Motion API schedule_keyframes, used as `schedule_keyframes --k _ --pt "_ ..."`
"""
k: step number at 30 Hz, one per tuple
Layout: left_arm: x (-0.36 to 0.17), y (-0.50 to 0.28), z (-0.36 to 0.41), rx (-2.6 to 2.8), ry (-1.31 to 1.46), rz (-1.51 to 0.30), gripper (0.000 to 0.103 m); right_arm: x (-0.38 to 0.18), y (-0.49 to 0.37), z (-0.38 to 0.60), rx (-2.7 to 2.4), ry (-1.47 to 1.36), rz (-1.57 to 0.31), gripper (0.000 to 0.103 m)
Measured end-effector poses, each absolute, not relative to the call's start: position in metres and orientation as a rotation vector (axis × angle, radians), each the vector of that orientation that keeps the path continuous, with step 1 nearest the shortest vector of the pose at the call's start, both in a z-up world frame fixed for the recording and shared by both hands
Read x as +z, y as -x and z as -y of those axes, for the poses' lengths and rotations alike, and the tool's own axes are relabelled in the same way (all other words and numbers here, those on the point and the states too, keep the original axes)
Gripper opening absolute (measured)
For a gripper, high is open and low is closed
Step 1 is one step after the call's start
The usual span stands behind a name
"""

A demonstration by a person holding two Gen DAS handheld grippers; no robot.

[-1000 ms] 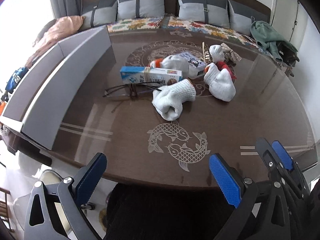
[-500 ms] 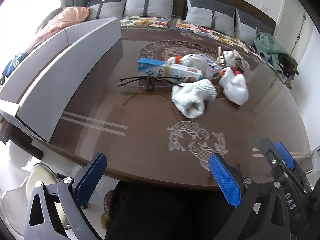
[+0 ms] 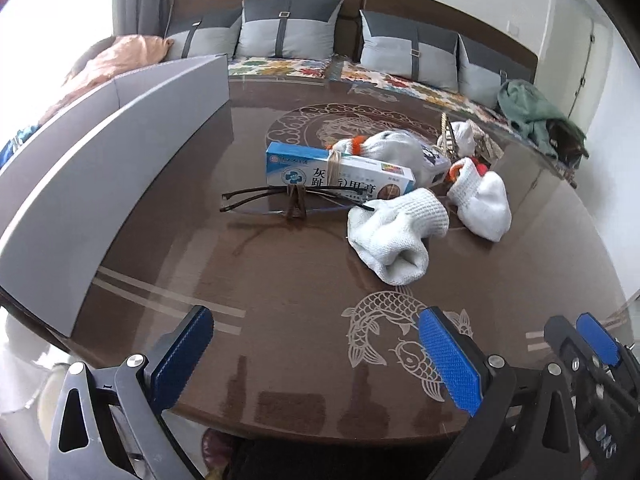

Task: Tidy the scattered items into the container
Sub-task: 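Move the left tool toward the white glove beside the eyeglasses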

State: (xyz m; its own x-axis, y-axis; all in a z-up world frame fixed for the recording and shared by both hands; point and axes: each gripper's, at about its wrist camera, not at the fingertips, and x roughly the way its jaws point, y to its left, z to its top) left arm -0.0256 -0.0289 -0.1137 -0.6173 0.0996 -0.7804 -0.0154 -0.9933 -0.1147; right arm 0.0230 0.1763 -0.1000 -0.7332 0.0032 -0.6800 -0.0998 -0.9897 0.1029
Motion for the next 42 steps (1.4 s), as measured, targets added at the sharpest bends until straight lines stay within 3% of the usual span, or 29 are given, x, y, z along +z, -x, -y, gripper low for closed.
schedule_keyframes --k 11,26,34,42 --pt "-0.119 0.032 0.022 2.786 1.308 0.067 0.103 -0.102 -0.012 -0.169 2.895 1.033 -0.111 0.069" --pt "-0.122 0.034 0.03 2.805 1.342 0.11 0.103 -0.108 -0.014 -0.182 2.889 1.065 -0.186 0.069" --pt "-0.117 0.027 0.014 2.813 1.283 -0.013 0.103 -0.111 -0.012 -0.173 2.897 1.096 -0.143 0.069" --pt "-0.118 0.029 0.019 2.81 1.301 0.027 0.103 -0.109 -0.015 -0.183 2.88 1.071 -0.196 0.069"
